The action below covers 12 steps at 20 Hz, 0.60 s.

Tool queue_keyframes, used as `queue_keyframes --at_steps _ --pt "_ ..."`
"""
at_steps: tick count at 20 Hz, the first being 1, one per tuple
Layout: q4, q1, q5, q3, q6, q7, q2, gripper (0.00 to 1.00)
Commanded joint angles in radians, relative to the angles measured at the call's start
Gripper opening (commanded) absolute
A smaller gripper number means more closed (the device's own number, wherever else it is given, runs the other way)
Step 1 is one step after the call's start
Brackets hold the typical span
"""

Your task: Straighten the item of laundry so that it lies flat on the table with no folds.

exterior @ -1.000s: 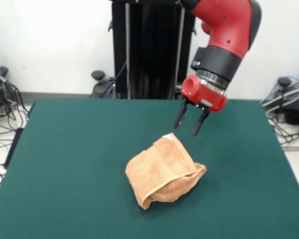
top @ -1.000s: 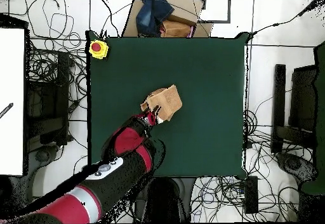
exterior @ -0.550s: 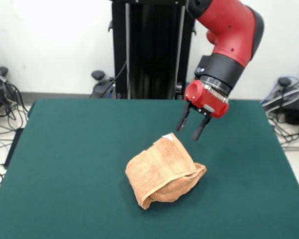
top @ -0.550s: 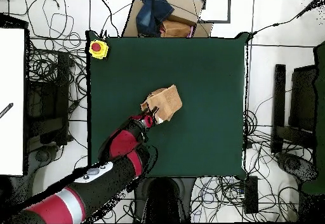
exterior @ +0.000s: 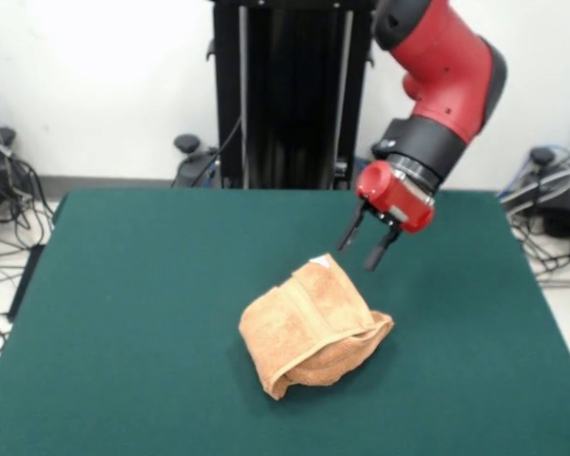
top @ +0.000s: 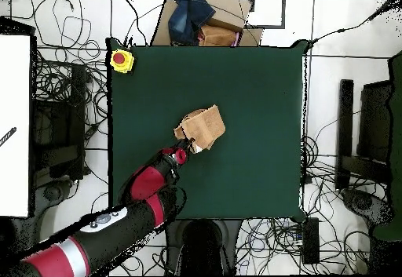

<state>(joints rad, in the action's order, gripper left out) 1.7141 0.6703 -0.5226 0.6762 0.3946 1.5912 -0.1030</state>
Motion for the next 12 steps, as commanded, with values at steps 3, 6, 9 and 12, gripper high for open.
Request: queue_keyframes --at_steps 3,6,9,12 --pt "-0.09 -0.088 -0.024 -0.052 0.084 0.173 -0.074 1.0" --pt "-0.118 -0.109 -0.022 -0.045 0.103 0.159 -0.087 1.0" --pt "-0.13 -0.118 -0.026 -0.049 0.107 0.149 -0.093 1.0" --pt "-0.133 -0.118 -0.034 -0.042 0.114 0.136 -0.102 1.0"
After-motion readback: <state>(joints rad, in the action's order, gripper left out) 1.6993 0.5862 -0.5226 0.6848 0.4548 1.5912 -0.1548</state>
